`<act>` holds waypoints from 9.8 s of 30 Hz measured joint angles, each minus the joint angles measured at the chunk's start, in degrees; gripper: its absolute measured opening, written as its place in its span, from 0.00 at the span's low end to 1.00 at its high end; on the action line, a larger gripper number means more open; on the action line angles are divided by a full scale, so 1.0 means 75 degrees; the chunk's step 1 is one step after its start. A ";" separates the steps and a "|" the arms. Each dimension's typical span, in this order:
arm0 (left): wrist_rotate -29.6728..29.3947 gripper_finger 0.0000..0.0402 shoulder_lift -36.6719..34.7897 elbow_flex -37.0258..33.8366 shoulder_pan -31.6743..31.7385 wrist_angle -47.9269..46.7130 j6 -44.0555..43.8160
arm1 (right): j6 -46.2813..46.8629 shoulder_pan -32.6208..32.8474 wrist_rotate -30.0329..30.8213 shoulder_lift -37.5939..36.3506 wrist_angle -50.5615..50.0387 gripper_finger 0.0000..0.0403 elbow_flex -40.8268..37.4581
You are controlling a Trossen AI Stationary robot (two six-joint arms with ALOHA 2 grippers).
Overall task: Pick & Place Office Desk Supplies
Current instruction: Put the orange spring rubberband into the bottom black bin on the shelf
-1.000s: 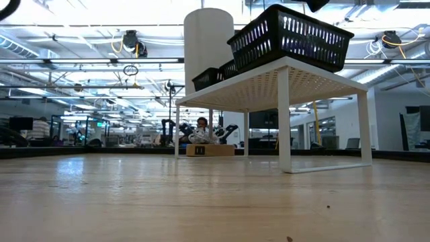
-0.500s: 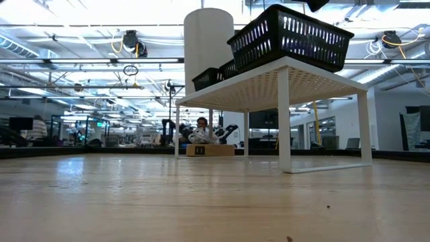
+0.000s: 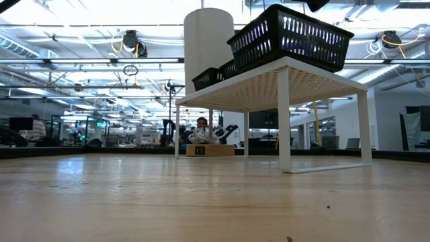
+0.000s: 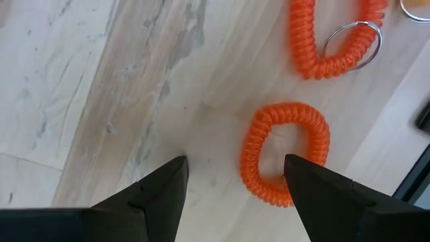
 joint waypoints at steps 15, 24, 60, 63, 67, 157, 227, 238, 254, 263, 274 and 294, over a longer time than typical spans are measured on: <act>-0.0034 0.41 0.0358 0.0015 -0.0076 -0.0297 0.0081 | -0.0021 -0.0002 0.0003 0.0003 -0.0044 0.42 0.0000; -0.0518 0.04 0.0355 0.0012 0.0146 -0.0656 0.0223 | -0.0058 -0.0001 0.0003 0.0003 -0.0041 0.42 0.0000; -0.6562 0.03 -0.3282 -0.0026 0.2322 0.4703 1.0665 | -0.0028 -0.0002 0.0020 0.0128 0.1421 0.42 0.0000; -0.5780 0.01 -0.3211 -0.0022 0.2676 0.5641 1.1828 | -0.0055 0.0000 0.0009 0.0297 0.1776 0.42 -0.0006; -0.4836 0.03 -0.3124 -0.0008 0.3311 0.6412 1.2452 | -0.0061 -0.0002 0.0009 0.0556 0.2182 0.42 -0.0006; -0.7393 0.69 -0.3776 -0.0011 0.2935 0.1854 0.6335 | 0.1603 0.0282 0.1003 0.0118 -0.0475 0.05 -0.0006; -0.1831 0.34 0.0454 0.0012 0.0561 0.0474 0.3480 | 0.0734 0.0286 0.1011 0.0117 -0.0280 0.45 -0.0006; -0.3143 0.03 0.0432 -0.0026 0.1161 0.0146 0.4293 | 0.0739 0.0286 0.1026 0.0117 -0.0105 0.45 -0.0006; -0.6833 0.05 -0.2311 -0.0035 0.2242 0.1858 0.7938 | 0.1000 0.0286 0.1011 0.0119 0.0555 0.45 -0.0006; -0.6075 0.04 -0.2393 -0.0020 0.3123 0.5257 1.1789 | 0.0331 0.0286 0.1004 0.0150 0.3185 0.45 -0.0933; -0.3624 0.04 -0.2381 -0.0017 0.3972 0.7567 1.3444 | 0.0013 0.0303 0.0968 0.0639 0.6008 0.45 -0.1985; -0.2334 0.04 -0.2382 -0.0017 0.4581 0.8425 1.3535 | -0.0624 -0.0281 -0.0346 0.2849 0.9844 0.45 -0.1747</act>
